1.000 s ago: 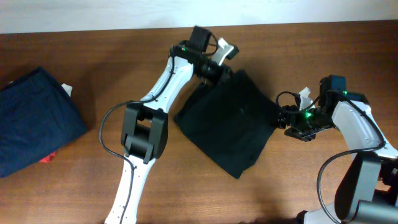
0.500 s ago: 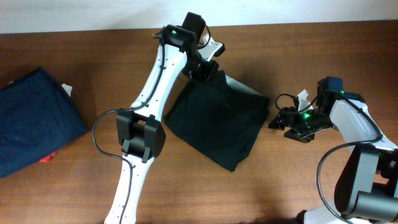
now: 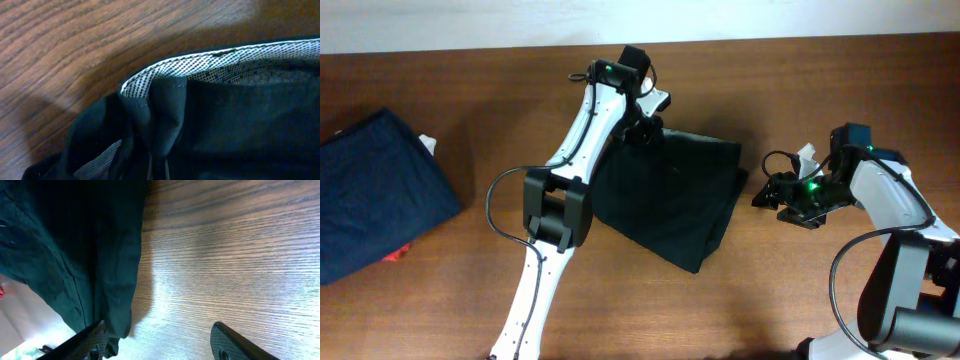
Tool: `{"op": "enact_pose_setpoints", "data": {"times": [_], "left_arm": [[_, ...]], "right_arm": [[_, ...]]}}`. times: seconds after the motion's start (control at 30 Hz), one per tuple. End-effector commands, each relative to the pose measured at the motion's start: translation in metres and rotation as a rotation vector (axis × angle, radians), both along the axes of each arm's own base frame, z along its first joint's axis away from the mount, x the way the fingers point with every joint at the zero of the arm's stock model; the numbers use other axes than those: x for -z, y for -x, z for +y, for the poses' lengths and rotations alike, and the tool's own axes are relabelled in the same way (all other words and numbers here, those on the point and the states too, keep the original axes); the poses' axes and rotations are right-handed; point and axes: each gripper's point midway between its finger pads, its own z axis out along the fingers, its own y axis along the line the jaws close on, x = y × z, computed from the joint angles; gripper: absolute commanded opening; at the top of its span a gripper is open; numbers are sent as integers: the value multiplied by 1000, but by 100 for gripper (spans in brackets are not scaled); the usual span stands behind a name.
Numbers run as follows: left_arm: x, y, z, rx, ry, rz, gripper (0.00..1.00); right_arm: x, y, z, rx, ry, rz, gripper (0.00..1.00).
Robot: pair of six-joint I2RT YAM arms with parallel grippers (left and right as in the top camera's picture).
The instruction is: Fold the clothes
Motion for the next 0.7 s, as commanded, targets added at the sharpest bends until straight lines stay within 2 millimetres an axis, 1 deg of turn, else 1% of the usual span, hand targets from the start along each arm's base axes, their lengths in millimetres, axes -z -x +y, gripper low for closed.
{"op": "enact_pose_setpoints", "data": {"times": [0.0, 0.07, 0.1, 0.13, 0.17, 0.23, 0.27, 0.3, 0.33, 0.37, 0.43, 0.5, 0.6, 0.67], "left_arm": [[0, -7, 17, -23, -90, -36, 6], [-37, -23, 18, -39, -54, -126, 9], [-56, -30, 19, -49, -36, -170, 17], [-82, -39, 22, -65, -10, -232, 48], [-105, -46, 27, -78, 9, -283, 99], [-131, -52, 35, -97, 28, -335, 99], [-139, -52, 40, -108, 30, -342, 99], [-142, -50, 46, -123, 28, -335, 99], [-141, -46, 51, -137, 25, -307, 99], [-137, -38, 57, -149, 21, -259, 99], [-124, -22, 61, -145, 37, -155, 99], [-112, -13, 63, -106, 31, -106, 99], [-87, 4, 50, 21, 102, -28, 99], [-66, 6, 50, 28, 100, 3, 99]], "right_arm": [[4, 2, 0, -14, 4, 6, 70], [4, 2, 0, -14, 5, 6, 70], [4, 2, 0, -14, 5, 6, 70], [4, 2, 0, -14, 5, 6, 70], [4, 2, 0, -14, 5, 6, 70], [4, 3, 0, -14, 5, 6, 70], [4, 3, 0, -14, 5, 6, 70], [4, 3, 0, -14, 5, 6, 71], [4, 3, 0, -14, 5, 6, 70], [4, 3, 0, -14, 5, 6, 71], [5, 3, -2, -14, 16, 9, 71], [6, 4, -4, -14, 29, 13, 71], [7, 6, -6, -15, 45, 27, 71], [8, 9, -7, -15, 52, 39, 71]]}}
